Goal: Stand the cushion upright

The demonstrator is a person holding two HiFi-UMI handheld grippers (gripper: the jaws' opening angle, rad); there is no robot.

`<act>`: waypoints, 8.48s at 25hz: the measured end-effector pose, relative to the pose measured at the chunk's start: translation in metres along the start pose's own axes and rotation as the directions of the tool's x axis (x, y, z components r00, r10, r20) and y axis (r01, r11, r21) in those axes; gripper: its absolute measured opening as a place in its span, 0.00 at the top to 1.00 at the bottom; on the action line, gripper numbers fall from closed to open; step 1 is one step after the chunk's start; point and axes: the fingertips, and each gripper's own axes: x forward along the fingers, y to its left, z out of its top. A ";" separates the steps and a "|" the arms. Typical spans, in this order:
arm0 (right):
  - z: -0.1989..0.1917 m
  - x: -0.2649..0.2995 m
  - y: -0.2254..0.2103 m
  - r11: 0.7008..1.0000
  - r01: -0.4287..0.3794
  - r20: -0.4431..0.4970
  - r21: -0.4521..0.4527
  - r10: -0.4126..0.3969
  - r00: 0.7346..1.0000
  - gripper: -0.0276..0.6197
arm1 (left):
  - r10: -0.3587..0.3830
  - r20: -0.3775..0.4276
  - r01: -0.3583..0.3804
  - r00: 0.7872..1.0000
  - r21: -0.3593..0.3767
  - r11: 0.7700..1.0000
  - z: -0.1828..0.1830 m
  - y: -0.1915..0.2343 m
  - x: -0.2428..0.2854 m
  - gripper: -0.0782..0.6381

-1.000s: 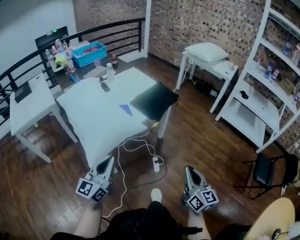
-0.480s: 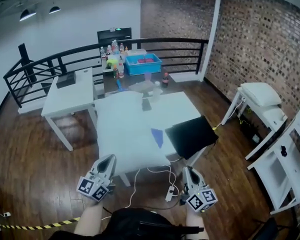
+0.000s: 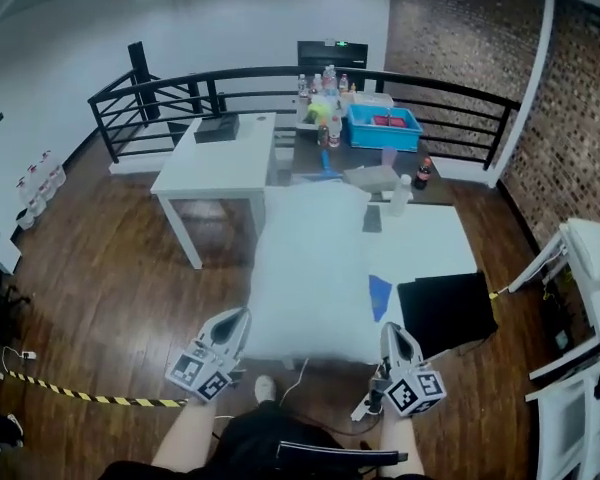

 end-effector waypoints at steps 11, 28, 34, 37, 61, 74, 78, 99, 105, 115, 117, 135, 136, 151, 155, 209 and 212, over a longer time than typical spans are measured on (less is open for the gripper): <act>-0.006 0.155 -0.003 0.990 0.012 -0.131 -0.142 -0.031 0.991 0.96 | 0.028 -0.057 -0.033 0.998 -0.087 0.996 -0.046 0.154 0.069 0.89; -0.117 0.263 -0.106 0.989 0.127 -0.640 -0.070 -0.143 0.755 0.20 | -0.076 -0.533 -0.160 0.843 -0.383 0.910 -0.226 0.235 0.173 0.34; -0.140 0.278 -0.122 0.979 0.200 -0.681 0.041 -0.119 0.722 0.11 | -0.230 -0.539 -0.242 0.810 -0.665 0.707 -0.274 0.242 0.183 0.19; -0.145 0.279 -0.123 0.977 0.200 -0.688 0.080 -0.092 0.720 0.11 | -0.310 -0.490 -0.221 0.815 -0.757 0.614 -0.284 0.233 0.189 0.19; 0.022 0.039 0.051 0.942 -0.278 -0.161 0.186 0.308 0.938 0.40 | -0.504 0.002 0.360 0.864 -0.702 0.615 -0.063 -0.014 0.092 0.46; 0.087 -0.320 0.039 0.950 0.286 0.179 0.126 -0.305 0.935 0.40 | -0.929 0.097 0.644 0.357 -0.746 0.169 -0.054 -0.353 0.071 0.46; 0.081 -0.395 0.051 0.880 0.447 0.274 0.161 -0.475 0.836 0.40 | -0.980 0.123 0.668 0.155 -0.744 0.012 -0.054 -0.430 0.057 0.46; 0.035 -0.493 0.166 0.370 0.883 0.451 0.289 -0.866 0.215 0.40 | -0.784 0.386 0.361 -0.485 -0.729 -0.582 -0.053 -0.565 -0.027 0.46; 0.009 -0.523 0.185 0.337 0.874 0.466 0.350 -0.872 0.150 0.40 | -0.758 0.372 0.318 -0.536 -0.742 -0.590 -0.061 -0.586 -0.061 0.46; 0.005 -0.653 0.235 0.308 0.901 0.532 0.306 -0.840 0.106 0.40 | -0.719 0.408 0.315 -0.563 -0.699 -0.642 -0.038 -0.683 -0.160 0.46; 0.003 -0.678 0.248 0.298 0.906 0.531 0.300 -0.841 0.100 0.40 | -0.715 0.422 0.295 -0.557 -0.705 -0.645 -0.036 -0.699 -0.181 0.46; -0.002 -0.813 0.209 0.340 0.846 0.522 0.412 -0.848 0.086 0.40 | -0.728 0.377 0.244 -0.572 -0.770 -0.590 -0.070 -0.835 -0.223 0.46; 0.001 -0.822 0.200 0.336 0.848 0.521 0.410 -0.849 0.085 0.40 | -0.726 0.383 0.244 -0.570 -0.766 -0.596 -0.073 -0.847 -0.220 0.46; 0.145 -0.905 -0.062 0.426 0.848 0.479 0.316 -0.843 0.245 0.40 | -0.798 0.427 0.273 -0.426 -0.780 -0.563 -0.138 -1.035 -0.010 0.46; 0.160 -0.912 -0.108 0.447 0.831 0.474 0.331 -0.840 0.263 0.40 | -0.813 0.418 0.275 -0.406 -0.793 -0.544 -0.157 -1.059 0.028 0.46; 0.258 -1.496 -0.263 -0.233 0.694 0.493 0.681 -0.555 -0.670 0.40 | -0.027 0.605 -0.455 -0.796 -0.627 -0.632 -0.195 -1.838 -0.163 0.46; 0.231 -1.490 -0.250 -0.258 0.636 0.471 0.728 -0.486 -0.736 0.40 | 0.053 0.596 -0.508 -0.801 -0.632 -0.585 -0.198 -1.833 -0.194 0.46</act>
